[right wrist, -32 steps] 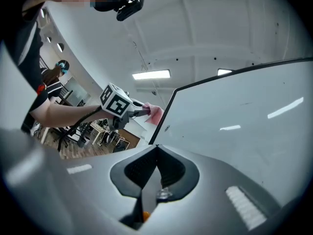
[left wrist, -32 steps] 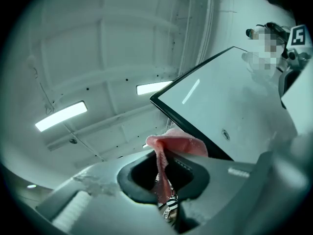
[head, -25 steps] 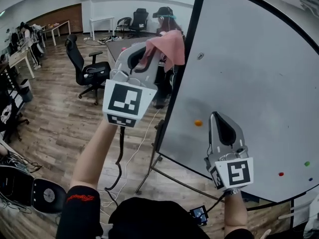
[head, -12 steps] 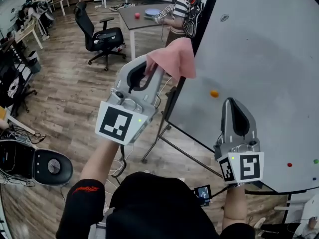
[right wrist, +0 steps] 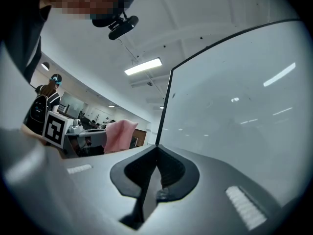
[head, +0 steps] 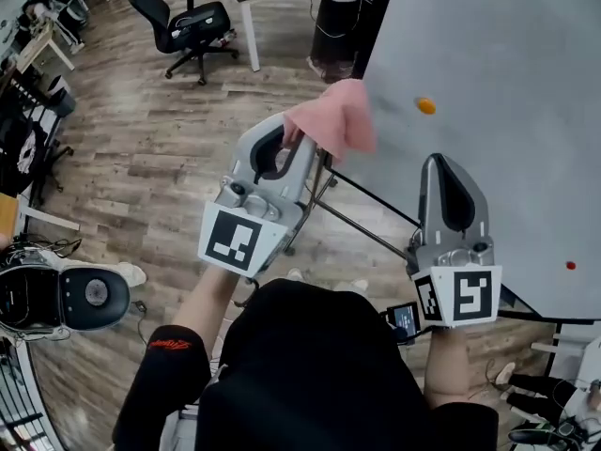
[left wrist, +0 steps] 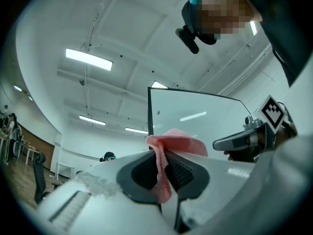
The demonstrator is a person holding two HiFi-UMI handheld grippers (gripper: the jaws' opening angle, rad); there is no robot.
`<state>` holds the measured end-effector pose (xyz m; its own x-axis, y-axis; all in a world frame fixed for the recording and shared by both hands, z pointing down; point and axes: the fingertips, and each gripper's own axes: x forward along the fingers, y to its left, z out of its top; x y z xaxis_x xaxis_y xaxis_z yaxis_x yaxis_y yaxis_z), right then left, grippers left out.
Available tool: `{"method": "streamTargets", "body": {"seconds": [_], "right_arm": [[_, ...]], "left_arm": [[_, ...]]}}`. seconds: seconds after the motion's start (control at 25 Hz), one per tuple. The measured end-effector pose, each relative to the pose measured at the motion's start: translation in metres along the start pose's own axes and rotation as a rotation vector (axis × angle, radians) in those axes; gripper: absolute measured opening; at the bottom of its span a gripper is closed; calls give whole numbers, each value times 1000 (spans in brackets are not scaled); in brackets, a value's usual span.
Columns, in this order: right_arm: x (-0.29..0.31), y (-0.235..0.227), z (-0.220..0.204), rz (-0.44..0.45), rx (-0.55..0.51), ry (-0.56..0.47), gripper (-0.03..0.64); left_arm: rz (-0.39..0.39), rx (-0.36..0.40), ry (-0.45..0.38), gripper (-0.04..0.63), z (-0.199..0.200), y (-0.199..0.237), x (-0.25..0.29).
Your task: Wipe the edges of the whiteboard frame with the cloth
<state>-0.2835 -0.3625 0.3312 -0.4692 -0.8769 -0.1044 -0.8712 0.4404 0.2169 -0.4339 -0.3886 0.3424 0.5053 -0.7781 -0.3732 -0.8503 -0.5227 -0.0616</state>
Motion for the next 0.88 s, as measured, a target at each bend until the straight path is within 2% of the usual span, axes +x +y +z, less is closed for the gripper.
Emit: {"method": "streamTargets", "body": {"seconds": [0.28, 0.68, 0.88], "right_arm": [[-8, 6, -38, -5, 39, 15, 2], [-33, 21, -98, -61, 111, 97, 2], [-41, 26, -123, -93, 142, 133, 2]], "left_arm": [[-42, -30, 79, 21, -55, -24, -11], [-155, -50, 151, 21, -102, -73, -34], [-153, -50, 184, 21, -123, -91, -45]]}}
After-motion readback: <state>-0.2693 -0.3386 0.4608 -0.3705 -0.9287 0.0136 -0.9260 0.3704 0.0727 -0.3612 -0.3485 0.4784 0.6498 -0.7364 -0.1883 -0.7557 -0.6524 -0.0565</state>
